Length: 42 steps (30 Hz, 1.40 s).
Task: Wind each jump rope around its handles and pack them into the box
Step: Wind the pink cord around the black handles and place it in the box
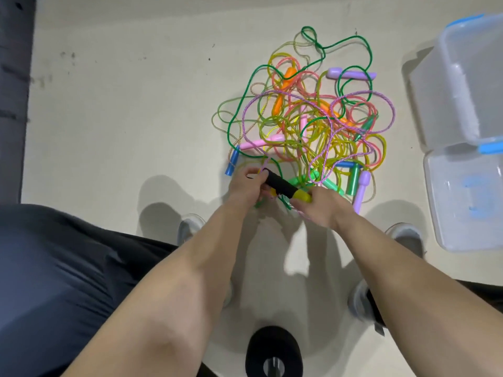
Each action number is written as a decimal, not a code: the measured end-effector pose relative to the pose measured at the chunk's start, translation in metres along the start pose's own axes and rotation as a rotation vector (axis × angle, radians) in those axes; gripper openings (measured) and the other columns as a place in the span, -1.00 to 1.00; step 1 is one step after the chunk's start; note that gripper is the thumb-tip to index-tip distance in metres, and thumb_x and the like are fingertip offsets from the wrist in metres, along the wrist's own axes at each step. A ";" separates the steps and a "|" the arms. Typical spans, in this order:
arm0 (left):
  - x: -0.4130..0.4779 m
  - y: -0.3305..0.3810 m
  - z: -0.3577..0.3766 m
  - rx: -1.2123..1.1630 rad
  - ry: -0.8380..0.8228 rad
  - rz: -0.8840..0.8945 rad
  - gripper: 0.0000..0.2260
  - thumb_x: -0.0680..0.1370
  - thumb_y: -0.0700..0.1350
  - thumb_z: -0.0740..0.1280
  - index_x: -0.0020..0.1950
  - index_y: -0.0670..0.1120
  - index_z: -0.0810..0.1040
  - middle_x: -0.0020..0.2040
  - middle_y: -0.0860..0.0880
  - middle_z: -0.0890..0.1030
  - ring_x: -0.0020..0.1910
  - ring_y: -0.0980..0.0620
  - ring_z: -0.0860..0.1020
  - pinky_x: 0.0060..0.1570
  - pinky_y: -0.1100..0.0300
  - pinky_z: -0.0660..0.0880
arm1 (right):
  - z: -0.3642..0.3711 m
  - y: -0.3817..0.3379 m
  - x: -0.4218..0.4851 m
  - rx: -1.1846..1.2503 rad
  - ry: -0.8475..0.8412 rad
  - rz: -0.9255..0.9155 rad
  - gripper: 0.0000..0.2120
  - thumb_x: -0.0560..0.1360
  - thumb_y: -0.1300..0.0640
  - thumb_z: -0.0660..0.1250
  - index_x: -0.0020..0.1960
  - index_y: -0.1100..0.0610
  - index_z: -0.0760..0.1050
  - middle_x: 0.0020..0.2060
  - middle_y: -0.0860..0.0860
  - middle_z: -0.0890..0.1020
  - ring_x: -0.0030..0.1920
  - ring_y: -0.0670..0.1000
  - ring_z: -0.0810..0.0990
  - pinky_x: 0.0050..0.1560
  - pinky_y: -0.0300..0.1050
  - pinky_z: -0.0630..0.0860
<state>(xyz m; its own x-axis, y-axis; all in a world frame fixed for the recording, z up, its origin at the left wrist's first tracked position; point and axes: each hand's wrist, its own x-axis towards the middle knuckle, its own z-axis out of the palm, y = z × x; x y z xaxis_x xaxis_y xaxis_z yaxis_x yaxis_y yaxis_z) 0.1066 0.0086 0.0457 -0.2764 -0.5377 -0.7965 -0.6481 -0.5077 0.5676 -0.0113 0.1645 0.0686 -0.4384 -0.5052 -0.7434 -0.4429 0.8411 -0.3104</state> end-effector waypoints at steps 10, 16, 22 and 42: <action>0.049 0.024 0.008 0.295 0.129 0.285 -0.64 0.61 -0.12 0.30 0.42 0.00 0.43 0.08 0.09 0.57 0.08 0.01 0.57 0.07 0.16 0.50 | -0.001 0.062 -0.010 0.081 -0.054 0.103 -0.61 0.45 -0.25 0.45 -0.06 -0.02 0.36 -0.23 -0.06 0.56 -0.14 0.10 0.57 -0.14 -0.02 0.47; 0.063 -0.010 0.001 1.043 0.103 0.430 -0.60 0.58 -0.13 0.28 0.43 0.02 0.43 0.33 -0.03 0.49 0.31 -0.10 0.45 0.18 -0.02 0.48 | 0.004 0.054 -0.004 0.070 -0.086 0.016 -0.84 0.48 -0.02 0.45 -0.19 -0.08 0.47 -0.25 -0.08 0.56 -0.10 0.07 0.56 -0.12 -0.07 0.49; 0.088 0.003 0.017 1.194 0.095 0.520 -0.48 0.53 -0.13 0.36 0.46 -0.08 0.30 0.29 -0.14 0.50 0.19 -0.20 0.54 -0.03 -0.06 0.51 | 0.003 0.025 0.021 0.039 0.015 -0.089 -0.89 0.46 0.01 0.40 -0.02 -0.04 0.59 -0.12 0.03 0.63 -0.09 0.09 0.60 -0.07 0.01 0.59; -0.065 0.153 -0.018 0.552 -0.638 0.255 -0.69 0.24 -0.15 0.36 -0.03 -0.17 0.52 -0.12 -0.16 0.56 -0.11 -0.11 0.53 -0.09 0.06 0.42 | -0.135 -0.046 -0.049 0.362 0.223 -0.282 -0.59 0.27 0.01 0.65 -0.07 0.04 0.48 -0.33 -0.10 0.49 -0.32 -0.05 0.46 -0.36 -0.23 0.31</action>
<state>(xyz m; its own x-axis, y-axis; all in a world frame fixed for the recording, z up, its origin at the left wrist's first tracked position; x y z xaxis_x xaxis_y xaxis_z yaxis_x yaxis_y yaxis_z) 0.0376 -0.0463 0.1882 -0.6964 -0.0281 -0.7171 -0.7172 0.0633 0.6940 -0.0748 0.1242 0.1993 -0.5143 -0.7181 -0.4688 -0.2860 0.6590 -0.6956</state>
